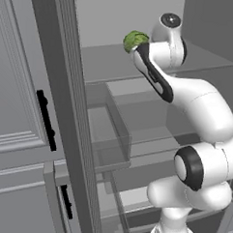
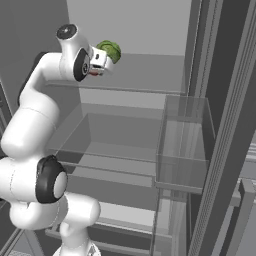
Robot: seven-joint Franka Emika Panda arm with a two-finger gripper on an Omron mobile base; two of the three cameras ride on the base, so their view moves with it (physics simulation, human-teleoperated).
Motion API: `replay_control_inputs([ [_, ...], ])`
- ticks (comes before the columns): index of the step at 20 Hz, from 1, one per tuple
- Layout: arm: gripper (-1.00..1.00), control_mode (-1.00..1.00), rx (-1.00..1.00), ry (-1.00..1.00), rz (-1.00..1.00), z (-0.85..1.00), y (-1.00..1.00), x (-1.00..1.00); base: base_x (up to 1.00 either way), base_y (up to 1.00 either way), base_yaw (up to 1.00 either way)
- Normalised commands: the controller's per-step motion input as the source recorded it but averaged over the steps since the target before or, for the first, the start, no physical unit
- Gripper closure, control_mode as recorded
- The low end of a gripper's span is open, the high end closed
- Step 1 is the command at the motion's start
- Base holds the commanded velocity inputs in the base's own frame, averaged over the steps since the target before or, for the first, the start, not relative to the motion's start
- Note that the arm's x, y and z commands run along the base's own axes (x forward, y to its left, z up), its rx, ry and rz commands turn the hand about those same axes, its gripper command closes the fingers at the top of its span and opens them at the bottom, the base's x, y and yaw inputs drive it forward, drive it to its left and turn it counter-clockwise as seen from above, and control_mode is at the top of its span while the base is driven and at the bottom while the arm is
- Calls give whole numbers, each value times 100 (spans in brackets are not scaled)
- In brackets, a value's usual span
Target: Take the strawberry from the fridge and place it on top of the pancake, located on the dining counter.
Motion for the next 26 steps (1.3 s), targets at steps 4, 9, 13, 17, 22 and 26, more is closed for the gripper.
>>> replay_control_inputs([
  [4, 100, -100, 0, -18, 0, 13, -5, -52, 0, 0, 0],
  [9, 100, -100, 0, -16, 0, 32, -24, -100, 0, 0, 0],
  [13, 100, -100, 0, -6, 0, 9, -13, -100, 0, 0, 0],
  [17, 100, -100, 0, 0, 3, -8, -22, -100, 0, 0, 0],
  [22, 100, -100, 0, 0, 2, -26, -12, -100, 0, 0, 0],
  [26, 100, -100, -3, 5, 0, -36, 3, -100, 0, 0, 0],
])
